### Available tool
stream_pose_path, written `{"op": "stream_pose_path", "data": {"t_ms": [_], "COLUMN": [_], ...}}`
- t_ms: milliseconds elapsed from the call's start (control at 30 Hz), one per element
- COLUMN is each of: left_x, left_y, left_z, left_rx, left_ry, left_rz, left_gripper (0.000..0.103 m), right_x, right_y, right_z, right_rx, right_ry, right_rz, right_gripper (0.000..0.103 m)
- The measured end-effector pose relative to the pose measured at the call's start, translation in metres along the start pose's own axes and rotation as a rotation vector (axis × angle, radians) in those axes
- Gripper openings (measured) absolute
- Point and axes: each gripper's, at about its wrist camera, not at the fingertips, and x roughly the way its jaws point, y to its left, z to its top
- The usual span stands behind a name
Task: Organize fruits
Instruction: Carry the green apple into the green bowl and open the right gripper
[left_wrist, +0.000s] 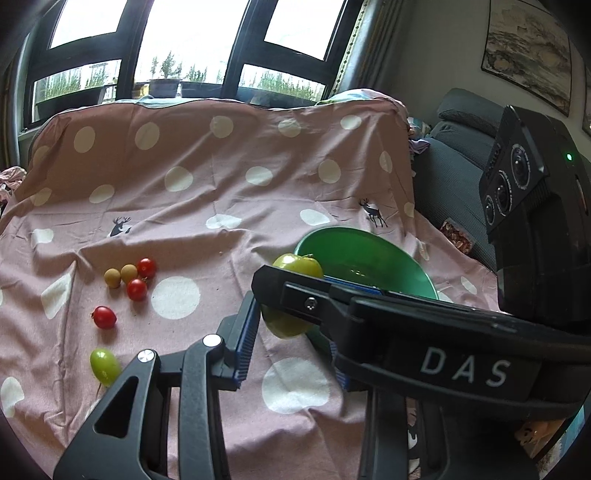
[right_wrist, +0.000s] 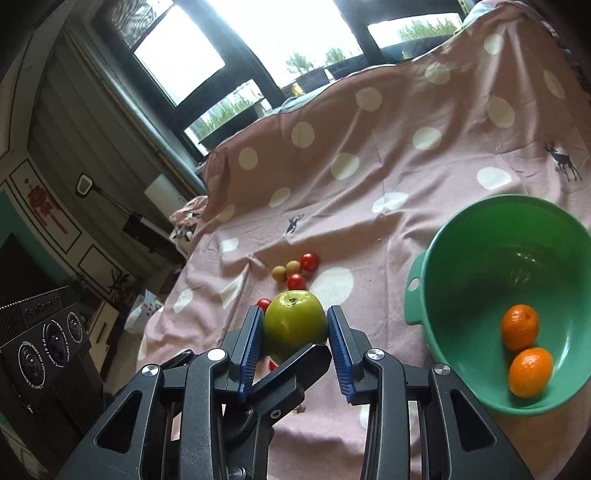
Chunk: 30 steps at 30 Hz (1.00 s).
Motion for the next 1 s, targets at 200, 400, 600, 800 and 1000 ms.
{"op": "stream_pose_path", "data": {"t_ms": [200, 400, 600, 800, 1000], "left_x": [0.014, 0.031, 0.048, 0.064, 0.08], "left_y": [-0.024, -0.045, -0.062, -0.073, -0.082], "left_z": [0.01, 0.018, 0.023, 0.025, 0.024], "left_rx": [0.039, 0.07, 0.095, 0.106, 0.104], "left_ry": [0.005, 0.024, 0.043, 0.07, 0.106], "left_rz": [-0.039, -0.079, -0.112, -0.144, -0.169], "left_gripper": [0.034, 0.034, 0.034, 0.034, 0.034], "right_x": [-0.02, -0.035, -0.048, -0.055, -0.059], "right_y": [-0.025, -0.046, -0.067, -0.086, -0.103], "right_z": [0.008, 0.012, 0.013, 0.015, 0.014], "right_rx": [0.062, 0.114, 0.158, 0.199, 0.241], "right_ry": [-0.053, -0.088, -0.113, -0.122, -0.115], "right_rz": [-0.016, -0.043, -0.067, -0.09, -0.114], "right_gripper": [0.039, 0.039, 0.039, 0.039, 0.039]}}
